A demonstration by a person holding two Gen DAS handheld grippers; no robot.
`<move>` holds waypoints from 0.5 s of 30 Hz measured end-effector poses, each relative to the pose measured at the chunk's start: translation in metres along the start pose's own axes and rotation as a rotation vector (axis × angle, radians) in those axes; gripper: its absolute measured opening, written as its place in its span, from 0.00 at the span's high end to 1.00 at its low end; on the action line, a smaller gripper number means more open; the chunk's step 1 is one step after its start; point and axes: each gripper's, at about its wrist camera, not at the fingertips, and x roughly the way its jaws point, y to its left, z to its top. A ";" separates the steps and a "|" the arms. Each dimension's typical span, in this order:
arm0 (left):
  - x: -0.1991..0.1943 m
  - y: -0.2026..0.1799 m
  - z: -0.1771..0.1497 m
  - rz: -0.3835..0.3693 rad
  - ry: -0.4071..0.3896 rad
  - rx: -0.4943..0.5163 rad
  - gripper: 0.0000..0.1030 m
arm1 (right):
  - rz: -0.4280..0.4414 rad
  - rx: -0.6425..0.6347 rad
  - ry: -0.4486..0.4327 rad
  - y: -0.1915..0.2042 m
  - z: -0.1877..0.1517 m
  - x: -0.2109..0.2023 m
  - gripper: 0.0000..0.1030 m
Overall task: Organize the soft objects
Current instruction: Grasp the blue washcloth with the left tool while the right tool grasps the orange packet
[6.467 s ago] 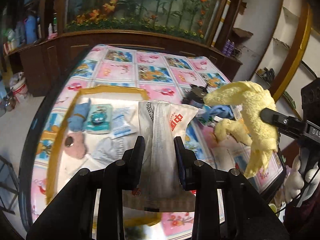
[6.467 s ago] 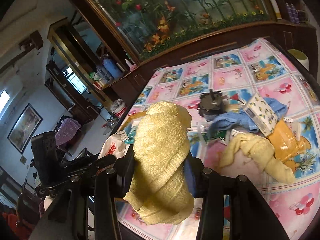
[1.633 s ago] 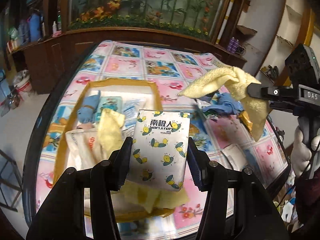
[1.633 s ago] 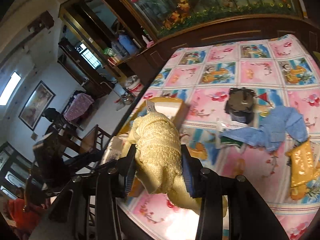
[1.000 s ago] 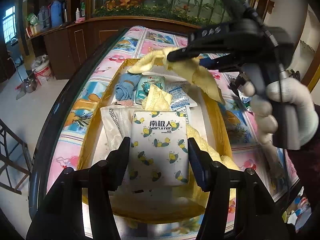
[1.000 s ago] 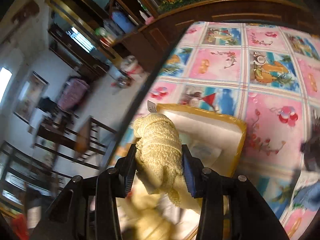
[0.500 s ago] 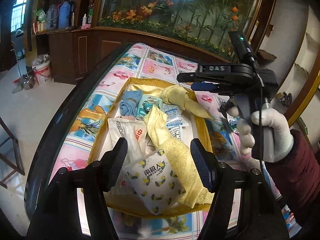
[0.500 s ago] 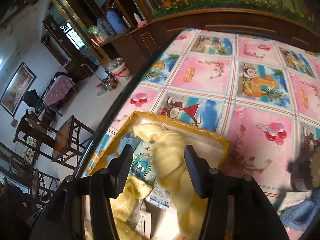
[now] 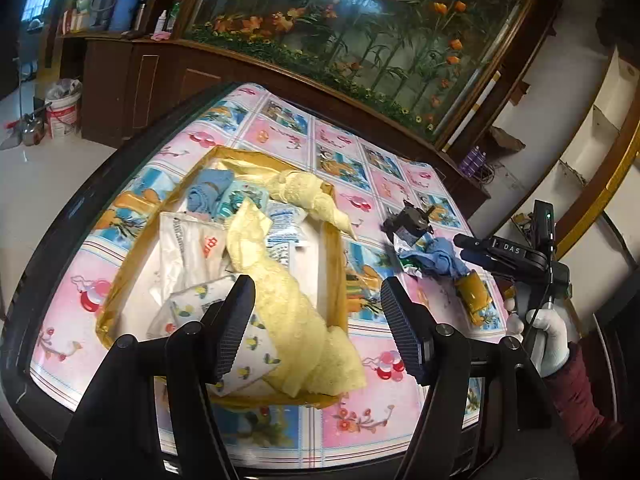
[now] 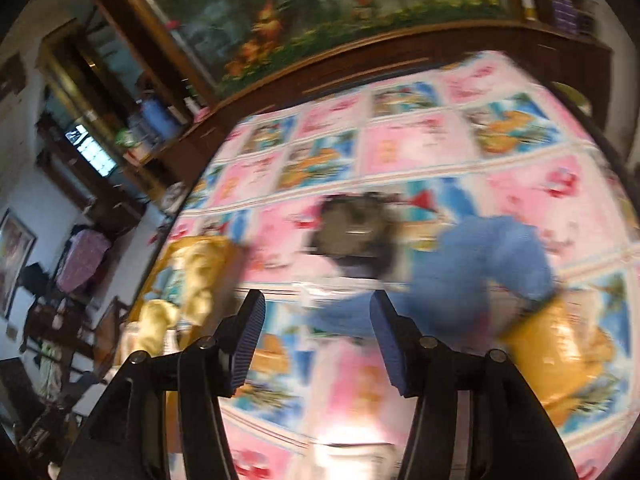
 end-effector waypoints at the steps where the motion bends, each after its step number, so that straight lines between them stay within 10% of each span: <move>1: 0.002 -0.007 -0.001 -0.004 0.007 0.012 0.36 | -0.017 -0.012 0.006 -0.002 -0.003 0.000 0.47; 10: 0.002 -0.042 -0.014 -0.003 0.044 0.093 0.36 | -0.239 -0.042 -0.072 -0.030 0.015 0.021 0.47; 15: 0.007 -0.051 -0.018 -0.005 0.065 0.120 0.36 | 0.040 -0.143 0.089 -0.009 -0.010 0.032 0.45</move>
